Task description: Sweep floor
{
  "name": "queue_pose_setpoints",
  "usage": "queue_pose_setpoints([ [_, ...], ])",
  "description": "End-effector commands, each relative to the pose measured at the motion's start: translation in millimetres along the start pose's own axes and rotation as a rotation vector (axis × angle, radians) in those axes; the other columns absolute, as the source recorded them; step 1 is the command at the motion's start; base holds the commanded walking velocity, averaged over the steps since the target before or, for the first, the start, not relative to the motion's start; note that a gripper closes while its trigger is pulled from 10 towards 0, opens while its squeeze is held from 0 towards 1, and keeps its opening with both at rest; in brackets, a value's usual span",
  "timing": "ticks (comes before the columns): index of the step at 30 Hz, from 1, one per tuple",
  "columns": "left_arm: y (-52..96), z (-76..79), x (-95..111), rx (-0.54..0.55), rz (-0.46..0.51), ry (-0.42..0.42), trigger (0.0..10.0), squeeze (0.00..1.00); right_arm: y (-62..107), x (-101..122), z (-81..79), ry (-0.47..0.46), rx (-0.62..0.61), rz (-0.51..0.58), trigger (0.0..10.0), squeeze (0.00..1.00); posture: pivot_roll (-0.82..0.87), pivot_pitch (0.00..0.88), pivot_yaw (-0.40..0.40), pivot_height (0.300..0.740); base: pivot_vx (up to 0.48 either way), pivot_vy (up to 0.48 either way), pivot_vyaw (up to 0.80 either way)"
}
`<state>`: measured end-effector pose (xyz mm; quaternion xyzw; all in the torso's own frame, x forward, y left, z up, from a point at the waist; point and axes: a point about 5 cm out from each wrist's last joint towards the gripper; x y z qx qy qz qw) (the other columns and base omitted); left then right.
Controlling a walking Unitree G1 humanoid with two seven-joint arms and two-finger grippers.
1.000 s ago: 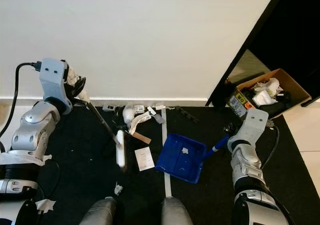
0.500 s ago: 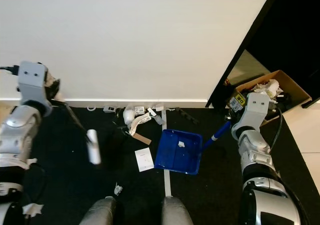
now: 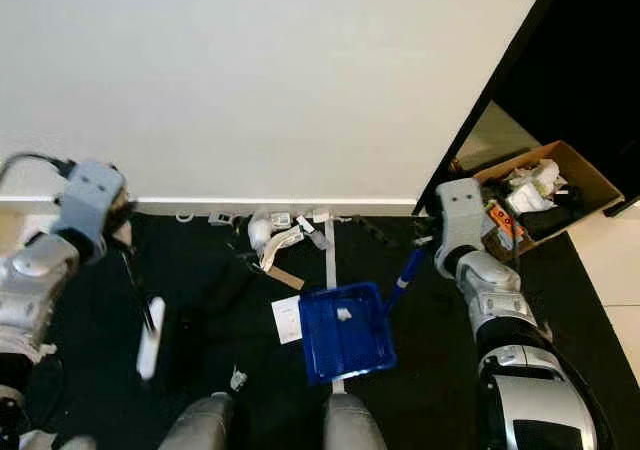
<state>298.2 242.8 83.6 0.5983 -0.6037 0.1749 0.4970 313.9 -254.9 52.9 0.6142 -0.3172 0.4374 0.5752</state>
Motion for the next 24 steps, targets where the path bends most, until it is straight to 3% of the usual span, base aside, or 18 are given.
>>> queue_pose_setpoints([
  [1,-3.3,7.1,1,-0.015,0.014,-0.062,10.0,0.0,1.6,-2,1.2,0.044,-0.003,0.001,10.0,0.0,0.04,0.069,-0.035,0.74,0.0,0.0,0.0],
  [7,-13.6,15.3,-1,0.001,0.03,-0.12,10.0,0.0,2.1,-8,1.2,0.012,-0.041,-0.012,10.0,0.0,0.03,0.099,-0.051,0.74,0.0,0.0,0.0],
  [13,-28.1,28.3,5,0.052,0.073,-0.081,10.0,0.0,1.7,-17,-5.1,-0.018,-0.078,-0.014,10.0,0.0,0.01,0.131,-0.058,0.74,0.0,0.0,0.0],
  [18,-45.6,62.9,14,-0.01,0.097,-0.004,10.0,0.0,0.2,-25,-17.3,-0.075,-0.098,-0.006,10.0,0.0,-0.01,0.154,-0.046,0.74,0.0,0.0,0.0],
  [24,-53.2,90.4,13,-0.093,0.056,0.019,10.0,0.0,-0.6,-30,-25.3,-0.125,-0.135,0.009,10.0,0.0,-0.02,0.159,-0.031,0.74,0.0,0.0,0.0],
])
Point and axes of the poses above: a point about 5 cm out from each wrist's last joint towards the gripper, its own y axis pointing back from the gripper into the wrist, its own x axis along the axis of the wrist's last joint, z = x × y, and after that the axes turned 5 degrees about -y, right-handed
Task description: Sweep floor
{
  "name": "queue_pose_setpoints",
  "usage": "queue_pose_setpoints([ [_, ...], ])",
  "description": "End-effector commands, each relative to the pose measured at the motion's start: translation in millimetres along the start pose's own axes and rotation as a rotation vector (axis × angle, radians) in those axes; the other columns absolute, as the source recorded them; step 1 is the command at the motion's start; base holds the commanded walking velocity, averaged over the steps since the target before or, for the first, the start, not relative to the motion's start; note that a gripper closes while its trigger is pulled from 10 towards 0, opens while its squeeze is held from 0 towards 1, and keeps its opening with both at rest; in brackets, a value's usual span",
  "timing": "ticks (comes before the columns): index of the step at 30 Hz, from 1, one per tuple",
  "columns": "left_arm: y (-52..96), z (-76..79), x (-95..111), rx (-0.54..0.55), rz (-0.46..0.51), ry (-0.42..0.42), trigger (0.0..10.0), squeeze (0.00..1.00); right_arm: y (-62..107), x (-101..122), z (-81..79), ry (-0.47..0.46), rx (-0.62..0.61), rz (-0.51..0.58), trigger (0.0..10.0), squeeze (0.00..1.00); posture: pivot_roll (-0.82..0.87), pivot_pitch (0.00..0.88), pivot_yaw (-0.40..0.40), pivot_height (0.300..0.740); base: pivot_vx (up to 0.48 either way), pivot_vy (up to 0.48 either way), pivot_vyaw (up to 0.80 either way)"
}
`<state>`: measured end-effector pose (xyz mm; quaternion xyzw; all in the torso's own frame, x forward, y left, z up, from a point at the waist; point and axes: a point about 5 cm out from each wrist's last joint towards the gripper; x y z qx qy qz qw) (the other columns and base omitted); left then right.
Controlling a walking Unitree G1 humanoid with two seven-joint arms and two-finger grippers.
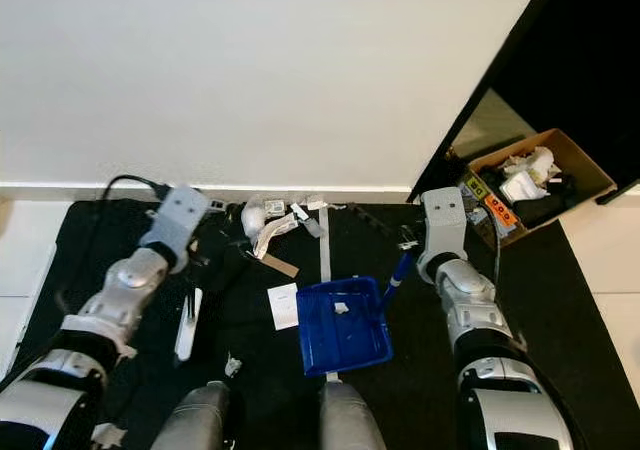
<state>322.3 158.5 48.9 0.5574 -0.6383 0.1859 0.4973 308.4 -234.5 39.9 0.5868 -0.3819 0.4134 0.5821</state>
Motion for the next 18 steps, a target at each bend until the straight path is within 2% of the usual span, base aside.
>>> queue_pose_setpoints([
  [1,0.1,19.7,-10,-0.057,-0.045,0.029,10.0,0.0,4.1,-18,-3.3,-0.064,-0.04,-0.048,10.0,0.0,-0.02,0.163,-0.029,0.74,0.0,0.0,0.0],
  [4,-2.1,23.1,-9,-0.046,-0.046,0.039,10.0,0.0,3.7,-19,-7.0,-0.104,-0.058,-0.037,10.0,0.0,-0.02,0.165,-0.03,0.74,0.0,0.0,0.0],
  [6,-5.7,25.5,-6,-0.019,-0.045,0.075,10.0,0.0,3.1,-20,-12.5,-0.155,-0.076,-0.025,10.0,0.0,-0.02,0.168,-0.03,0.74,0.0,0.0,0.0],
  [11,-10.6,33.2,1,-0.02,-0.032,0.132,10.0,0.0,2.3,-20,-20.1,-0.182,-0.071,-0.022,10.0,0.0,-0.03,0.176,-0.029,0.74,0.0,0.0,0.0],
  [13,-15.9,44.1,10,-0.032,-0.012,0.186,10.0,0.0,1.3,-22,-25.9,-0.201,-0.067,-0.028,10.0,0.0,-0.03,0.179,-0.028,0.74,0.0,0.0,0.0],
  [18,-25.8,60.4,31,-0.04,0.026,0.255,10.0,0.0,0.2,-24,-34.6,-0.211,-0.049,-0.036,10.0,0.0,-0.03,0.178,-0.027,0.74,0.0,0.0,0.0],
])
Point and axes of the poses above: a point about 5 cm out from each wrist's last joint towards the gripper, its own y axis pointing back from the gripper into the wrist, its own x axis along the axis of the wrist's last joint, z = x × y, and after that the axes turned 5 degrees about -y, right-handed
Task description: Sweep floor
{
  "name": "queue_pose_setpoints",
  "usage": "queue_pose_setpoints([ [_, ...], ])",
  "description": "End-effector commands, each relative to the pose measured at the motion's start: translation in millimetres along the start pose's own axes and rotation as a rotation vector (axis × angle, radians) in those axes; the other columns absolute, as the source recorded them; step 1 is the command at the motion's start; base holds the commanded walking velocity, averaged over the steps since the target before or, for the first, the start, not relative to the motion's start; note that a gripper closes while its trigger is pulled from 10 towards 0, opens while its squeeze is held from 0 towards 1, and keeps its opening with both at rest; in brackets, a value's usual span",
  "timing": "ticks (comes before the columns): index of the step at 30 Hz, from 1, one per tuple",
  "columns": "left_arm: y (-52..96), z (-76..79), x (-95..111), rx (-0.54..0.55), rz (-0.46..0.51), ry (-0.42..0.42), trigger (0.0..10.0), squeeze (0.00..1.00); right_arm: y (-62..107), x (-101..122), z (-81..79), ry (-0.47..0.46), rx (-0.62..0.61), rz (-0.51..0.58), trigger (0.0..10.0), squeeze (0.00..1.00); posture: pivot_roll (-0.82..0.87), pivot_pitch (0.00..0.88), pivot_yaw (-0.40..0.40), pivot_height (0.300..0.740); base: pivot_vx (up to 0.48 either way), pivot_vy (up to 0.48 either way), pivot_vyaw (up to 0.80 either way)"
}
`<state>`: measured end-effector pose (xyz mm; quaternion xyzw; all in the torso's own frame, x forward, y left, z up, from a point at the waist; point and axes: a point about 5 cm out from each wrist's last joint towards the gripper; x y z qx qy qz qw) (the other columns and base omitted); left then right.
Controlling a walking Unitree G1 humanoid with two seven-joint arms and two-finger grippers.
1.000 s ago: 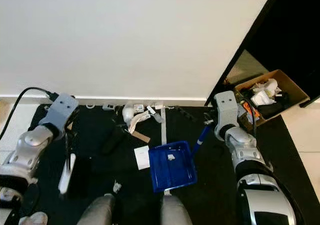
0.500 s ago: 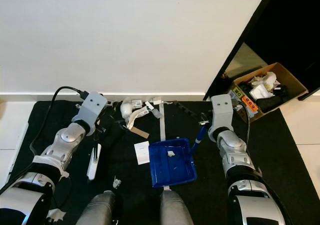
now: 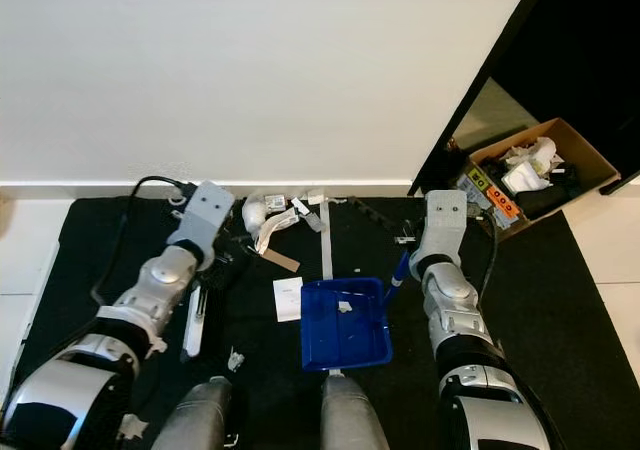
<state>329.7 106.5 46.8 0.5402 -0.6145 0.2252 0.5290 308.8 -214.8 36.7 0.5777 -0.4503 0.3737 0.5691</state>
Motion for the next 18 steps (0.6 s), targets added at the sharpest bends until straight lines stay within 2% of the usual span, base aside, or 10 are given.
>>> queue_pose_setpoints([
  [1,-2.4,21.9,2,-0.045,0.0,0.142,10.0,0.0,4.5,-23,-11.7,-0.079,0.025,-0.093,10.0,0.0,-0.03,0.178,-0.027,0.74,0.0,0.0,0.0],
  [4,-13.2,47.5,30,-0.097,0.056,0.21,10.0,0.0,4.9,-26,-14.8,-0.084,0.028,-0.105,10.0,0.0,-0.02,0.169,-0.023,0.74,0.0,0.0,0.0],
  [5,-13.2,47.5,30,-0.097,0.056,0.21,10.0,0.0,4.9,-26,-14.8,-0.084,0.028,-0.105,10.0,0.0,-0.02,0.169,-0.023,0.74,0.0,0.0,0.0],
  [6,-18.4,59.7,48,-0.116,0.095,0.255,10.0,0.0,5.1,-26,-14.9,-0.089,0.025,-0.106,10.0,0.0,-0.03,0.164,-0.019,0.74,0.0,0.0,0.0],
  [8,-20.4,63.0,56,-0.12,0.113,0.279,10.0,0.0,5.0,-26,-14.4,-0.091,0.023,-0.106,10.0,0.0,-0.03,0.161,-0.017,0.74,0.0,0.0,0.0],
  [10,-24.2,65.8,75,-0.118,0.173,0.292,10.0,0.0,4.6,-25,-13.1,-0.096,0.014,-0.101,10.0,0.0,-0.03,0.159,-0.015,0.74,0.0,0.0,0.0],
  [12,-27.1,61.4,90,-0.098,0.222,0.335,10.0,0.0,4.5,-24,-12.2,-0.097,0.011,-0.098,10.0,0.0,-0.03,0.158,-0.013,0.74,0.0,0.0,0.0],
  [15,-30.6,46.9,115,-0.061,0.313,0.405,10.0,0.0,4.3,-23,-10.4,-0.101,0.007,-0.095,10.0,0.0,-0.02,0.154,-0.014,0.74,0.0,0.0,0.0],
  [17,-31.0,32.5,131,-0.048,0.39,0.41,10.0,0.0,4.3,-23,-9.2,-0.103,0.004,-0.094,10.0,0.0,-0.02,0.153,-0.014,0.74,0.0,0.0,0.0],
  [18,-31.0,32.5,131,-0.048,0.39,0.41,10.0,0.0,4.3,-23,-9.2,-0.103,0.004,-0.094,10.0,0.0,-0.02,0.153,-0.014,0.74,0.0,0.0,0.0],
])
Point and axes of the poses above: a point about 5 cm out from each wrist's last joint towards the gripper, its own y axis pointing back from the gripper into the wrist, its own x axis along the axis of the wrist's last joint, z = x × y, and after that the axes turned 5 degrees about -y, right-handed
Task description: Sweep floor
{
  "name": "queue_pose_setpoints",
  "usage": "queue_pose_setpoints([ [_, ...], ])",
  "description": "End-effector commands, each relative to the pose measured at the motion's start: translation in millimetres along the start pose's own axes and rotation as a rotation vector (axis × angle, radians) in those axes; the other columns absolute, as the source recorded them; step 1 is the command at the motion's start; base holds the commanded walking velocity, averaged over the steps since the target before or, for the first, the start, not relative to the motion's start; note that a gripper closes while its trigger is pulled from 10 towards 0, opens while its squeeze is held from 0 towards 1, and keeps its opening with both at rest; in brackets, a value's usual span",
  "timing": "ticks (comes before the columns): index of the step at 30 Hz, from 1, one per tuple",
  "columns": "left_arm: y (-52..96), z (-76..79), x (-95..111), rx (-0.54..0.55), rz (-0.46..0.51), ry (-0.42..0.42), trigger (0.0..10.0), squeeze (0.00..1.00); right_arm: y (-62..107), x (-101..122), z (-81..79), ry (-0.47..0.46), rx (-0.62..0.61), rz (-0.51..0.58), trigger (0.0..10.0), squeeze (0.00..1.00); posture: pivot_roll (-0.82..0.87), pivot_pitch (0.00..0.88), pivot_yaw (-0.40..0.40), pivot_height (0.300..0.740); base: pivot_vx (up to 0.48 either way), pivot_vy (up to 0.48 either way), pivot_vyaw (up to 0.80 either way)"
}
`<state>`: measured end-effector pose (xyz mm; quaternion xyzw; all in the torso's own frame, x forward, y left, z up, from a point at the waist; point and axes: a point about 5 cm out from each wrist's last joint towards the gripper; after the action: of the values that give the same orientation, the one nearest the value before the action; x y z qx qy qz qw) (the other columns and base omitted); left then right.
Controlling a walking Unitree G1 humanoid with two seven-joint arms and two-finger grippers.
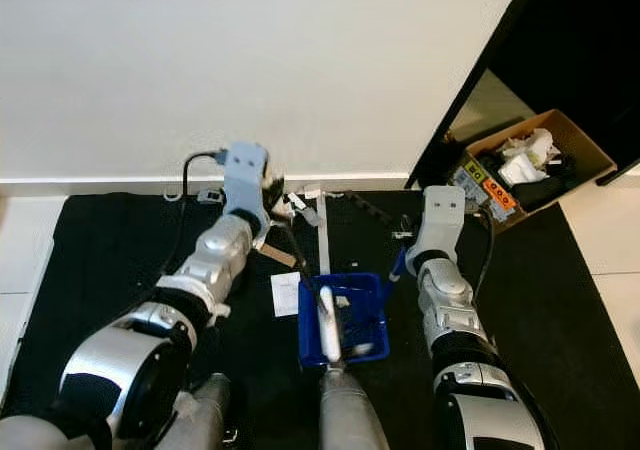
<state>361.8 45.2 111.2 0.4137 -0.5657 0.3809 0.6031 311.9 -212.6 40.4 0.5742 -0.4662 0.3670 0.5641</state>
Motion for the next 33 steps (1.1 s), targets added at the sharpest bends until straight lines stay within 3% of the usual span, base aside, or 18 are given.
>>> queue_pose_setpoints([
  [1,-10.9,29.7,33,-0.07,0.142,0.047,10.0,0.0,6.6,-27,-5.7,-0.075,0.018,-0.112,10.0,0.0,-0.02,0.153,-0.014,0.74,0.0,0.0,0.0],
  [3,-11.9,12.8,53,-0.099,0.233,0.007,10.0,0.0,6.8,-28,-4.7,-0.078,0.016,-0.113,10.0,0.0,-0.01,0.148,-0.014,0.74,0.0,0.0,0.0],
  [4,-11.9,12.8,53,-0.099,0.233,0.007,10.0,0.0,6.8,-28,-4.7,-0.078,0.016,-0.113,10.0,0.0,-0.01,0.148,-0.014,0.74,0.0,0.0,0.0],
  [10,-3.4,-33.6,76,-0.146,0.322,-0.056,10.0,0.0,6.9,-28,-1.8,-0.084,0.014,-0.118,10.0,0.0,0.0,0.136,-0.018,0.74,0.0,0.0,0.0],
  [13,2.1,-47.0,78,-0.172,0.32,-0.085,10.0,0.0,6.7,-28,-0.9,-0.086,0.017,-0.119,10.0,0.0,0.01,0.133,-0.018,0.74,0.0,0.0,0.0],
  [16,19.4,-72.1,60,-0.224,0.238,-0.226,10.0,0.0,5.6,-24,3.0,-0.089,0.038,-0.12,10.0,0.0,0.02,0.122,-0.017,0.74,0.0,0.0,0.0],
  [19,24.0,-78.8,53,-0.226,0.209,-0.248,10.0,0.0,5.2,-23,4.6,-0.089,0.042,-0.118,10.0,0.0,0.02,0.122,-0.017,0.74,0.0,0.0,0.0],
  [21,37.1,-101.7,43,-0.146,0.164,-0.285,10.0,0.0,4.6,-14,20.4,-0.081,0.028,-0.103,10.0,0.0,0.02,0.11,-0.015,0.74,0.0,0.0,0.0],
  [22,37.1,-101.7,43,-0.146,0.164,-0.285,10.0,0.0,4.6,-14,20.4,-0.081,0.028,-0.103,10.0,0.0,0.02,0.11,-0.015,0.74,0.0,0.0,0.0],
  [26,51.3,-123.1,39,-0.046,0.154,-0.284,10.0,0.0,6.3,7,51.5,-0.092,-0.002,-0.063,10.0,0.0,0.03,0.102,-0.016,0.74,0.0,0.0,0.0],
  [31,58.8,-129.9,32,-0.024,0.127,-0.305,10.0,0.0,7.9,24,74.3,-0.134,-0.05,-0.017,10.0,0.0,0.02,0.098,-0.013,0.74,0.0,0.0,0.0],
  [33,62.5,-129.4,23,-0.012,0.1,-0.318,10.0,0.0,9.3,40,90.4,-0.219,-0.087,0.038,10.0,0.0,0.02,0.09,-0.008,0.74,0.0,0.0,0.0],
])
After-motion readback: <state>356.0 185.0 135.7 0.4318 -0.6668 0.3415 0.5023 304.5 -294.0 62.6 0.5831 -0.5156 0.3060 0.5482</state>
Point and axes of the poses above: a point about 5 cm out from each wrist's last joint towards the gripper, its own y axis pointing back from the gripper into the wrist, its own x axis along the axis of the wrist's last joint, z = x × y, and after that the axes turned 5 degrees about -y, right-handed
